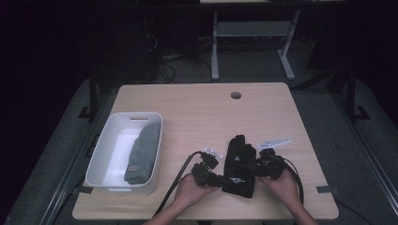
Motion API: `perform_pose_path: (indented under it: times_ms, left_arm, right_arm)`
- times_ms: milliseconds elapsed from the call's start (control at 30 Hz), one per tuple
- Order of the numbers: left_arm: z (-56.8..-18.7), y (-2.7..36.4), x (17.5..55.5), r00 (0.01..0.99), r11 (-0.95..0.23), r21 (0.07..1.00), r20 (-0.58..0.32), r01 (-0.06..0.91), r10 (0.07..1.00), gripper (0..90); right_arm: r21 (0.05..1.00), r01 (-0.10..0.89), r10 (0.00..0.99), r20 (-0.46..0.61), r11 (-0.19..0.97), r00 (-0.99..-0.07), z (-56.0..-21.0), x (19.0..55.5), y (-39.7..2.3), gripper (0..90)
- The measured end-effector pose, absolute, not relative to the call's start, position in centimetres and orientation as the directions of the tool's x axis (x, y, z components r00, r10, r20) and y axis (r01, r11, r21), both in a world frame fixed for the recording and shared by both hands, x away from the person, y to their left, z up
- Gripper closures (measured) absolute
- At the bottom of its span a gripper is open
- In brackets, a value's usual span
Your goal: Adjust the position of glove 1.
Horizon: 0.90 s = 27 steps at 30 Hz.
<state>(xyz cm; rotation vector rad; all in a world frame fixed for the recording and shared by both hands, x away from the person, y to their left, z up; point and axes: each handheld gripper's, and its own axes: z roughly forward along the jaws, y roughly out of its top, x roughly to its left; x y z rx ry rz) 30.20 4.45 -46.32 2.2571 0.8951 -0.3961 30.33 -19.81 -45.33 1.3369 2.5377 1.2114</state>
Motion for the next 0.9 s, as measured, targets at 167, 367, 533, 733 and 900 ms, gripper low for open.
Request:
perform_pose_path:
  times_ms: [167, 367, 533, 733, 900]
  left_arm:
    - [-46.3, 4.5, 30.4, 0.722, -0.546, 0.474, -0.493, 0.690, 0.485, 81.3]
    - [-46.2, 4.8, 30.7, 0.729, -0.553, 0.477, -0.487, 0.683, 0.480, 82.4]
    - [-46.1, 5.3, 31.0, 0.723, -0.552, 0.469, -0.486, 0.690, 0.491, 83.2]
    - [-45.9, 5.7, 31.4, 0.719, -0.551, 0.463, -0.479, 0.695, 0.504, 83.6]
    - [-45.9, 5.9, 31.9, 0.719, -0.557, 0.457, -0.476, 0.694, 0.506, 83.7]
  right_arm:
    - [0.663, 0.689, 0.752, 0.286, 0.293, -0.594, -44.9, 30.8, -20.8, 43.5]
    - [0.677, 0.704, 0.800, 0.291, 0.215, -0.524, -44.7, 32.2, -22.1, 39.3]
    - [0.662, 0.726, 0.820, 0.303, 0.186, -0.486, -45.5, 33.1, -22.9, 38.9]
    - [0.636, 0.758, 0.817, 0.358, 0.141, -0.452, -46.5, 34.1, -23.7, 40.2]
    - [0.629, 0.768, 0.807, 0.388, 0.120, -0.444, -46.9, 34.7, -23.5, 44.7]
